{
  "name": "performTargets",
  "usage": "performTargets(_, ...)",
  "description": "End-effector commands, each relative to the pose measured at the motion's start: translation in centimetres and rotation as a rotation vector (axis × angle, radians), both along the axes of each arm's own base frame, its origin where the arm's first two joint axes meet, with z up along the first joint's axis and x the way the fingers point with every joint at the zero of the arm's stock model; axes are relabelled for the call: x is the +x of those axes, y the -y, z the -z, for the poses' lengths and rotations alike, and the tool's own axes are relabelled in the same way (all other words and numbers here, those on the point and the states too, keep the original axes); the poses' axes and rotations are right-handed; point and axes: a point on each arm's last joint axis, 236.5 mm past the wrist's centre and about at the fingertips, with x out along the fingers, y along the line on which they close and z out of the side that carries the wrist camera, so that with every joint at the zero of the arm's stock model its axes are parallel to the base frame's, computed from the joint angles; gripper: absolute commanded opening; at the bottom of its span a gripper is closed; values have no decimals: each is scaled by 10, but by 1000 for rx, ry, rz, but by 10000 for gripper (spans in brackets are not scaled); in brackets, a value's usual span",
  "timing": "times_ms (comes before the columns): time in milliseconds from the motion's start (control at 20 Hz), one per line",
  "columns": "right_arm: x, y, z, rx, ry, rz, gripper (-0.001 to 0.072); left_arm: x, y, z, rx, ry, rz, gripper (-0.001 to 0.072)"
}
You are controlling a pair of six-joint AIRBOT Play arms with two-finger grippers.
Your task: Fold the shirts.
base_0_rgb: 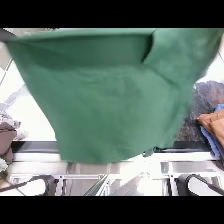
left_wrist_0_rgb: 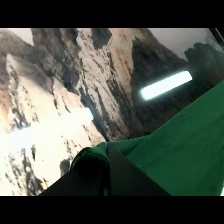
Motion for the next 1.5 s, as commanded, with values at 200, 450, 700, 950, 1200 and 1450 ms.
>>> performTargets(200,99,-58,230,96,-395,-83,26,87,-3,214,46,-340,8,13)
performTargets(450,114,-12,261,119,-438,23,25,91,-5,284,3,-489,-2,13)
performTargets(700,88,14,259,173,-484,-50,25,80,-2,294,-20,-570,7,13)
performTargets(950,39,16,317,49,-711,-110,25,54,-8,310,51,-732,-22,12)
performTargets(1200,23,22,349,-16,-781,-91,25,28,7,334,60,-861,-12,13)
performTargets(1450,28,26,353,-30,-775,-64,25,18,8,356,45,-904,-41,13)
